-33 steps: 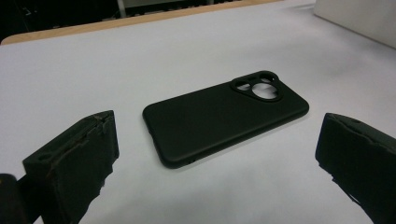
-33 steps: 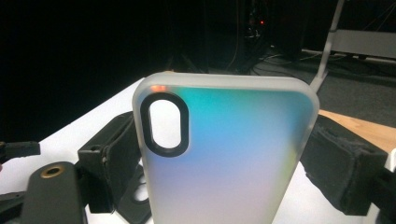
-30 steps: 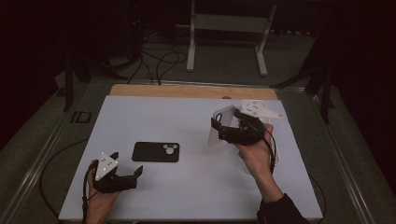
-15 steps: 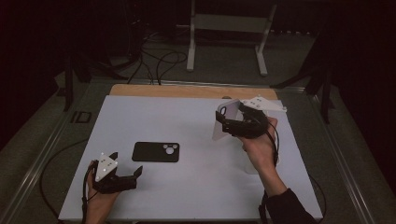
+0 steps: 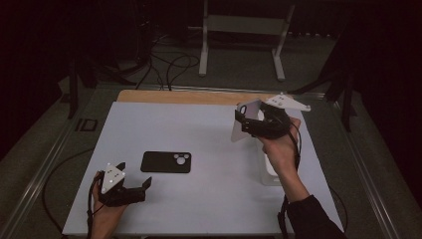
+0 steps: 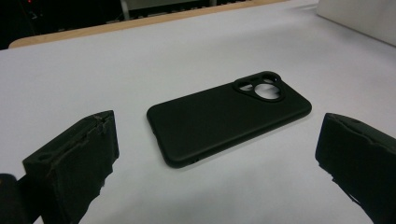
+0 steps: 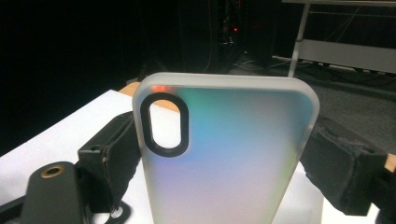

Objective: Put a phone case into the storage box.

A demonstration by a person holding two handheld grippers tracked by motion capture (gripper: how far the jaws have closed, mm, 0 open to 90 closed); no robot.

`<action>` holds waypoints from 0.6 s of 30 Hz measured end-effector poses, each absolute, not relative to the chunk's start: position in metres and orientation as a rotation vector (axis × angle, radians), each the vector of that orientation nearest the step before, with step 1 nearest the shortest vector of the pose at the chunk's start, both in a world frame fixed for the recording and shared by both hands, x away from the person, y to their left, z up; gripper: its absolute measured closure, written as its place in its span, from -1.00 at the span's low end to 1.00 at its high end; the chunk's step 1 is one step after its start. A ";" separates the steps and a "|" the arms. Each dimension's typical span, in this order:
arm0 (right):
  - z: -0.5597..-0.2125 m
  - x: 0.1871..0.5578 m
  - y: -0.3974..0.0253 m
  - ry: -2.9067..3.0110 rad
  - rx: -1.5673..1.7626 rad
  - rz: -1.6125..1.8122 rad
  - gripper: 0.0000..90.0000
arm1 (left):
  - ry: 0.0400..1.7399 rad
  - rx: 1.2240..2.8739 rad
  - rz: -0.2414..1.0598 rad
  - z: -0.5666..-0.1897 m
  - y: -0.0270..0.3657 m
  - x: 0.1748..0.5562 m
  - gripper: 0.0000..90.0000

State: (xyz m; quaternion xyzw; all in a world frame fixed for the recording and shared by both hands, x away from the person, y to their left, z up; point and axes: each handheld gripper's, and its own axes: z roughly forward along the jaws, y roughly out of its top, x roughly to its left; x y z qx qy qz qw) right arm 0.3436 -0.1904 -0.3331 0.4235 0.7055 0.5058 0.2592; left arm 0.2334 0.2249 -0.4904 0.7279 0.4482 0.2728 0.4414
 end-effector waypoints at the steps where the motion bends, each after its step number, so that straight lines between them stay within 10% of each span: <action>1: -0.333 0.345 -0.191 1.907 1.149 1.368 -0.62 | 1.112 1.805 0.678 -0.490 0.225 0.233 -1.00; 18: -0.329 0.363 -0.206 1.869 1.194 1.347 -0.62 | 1.108 1.810 0.686 -0.489 0.225 0.233 -1.00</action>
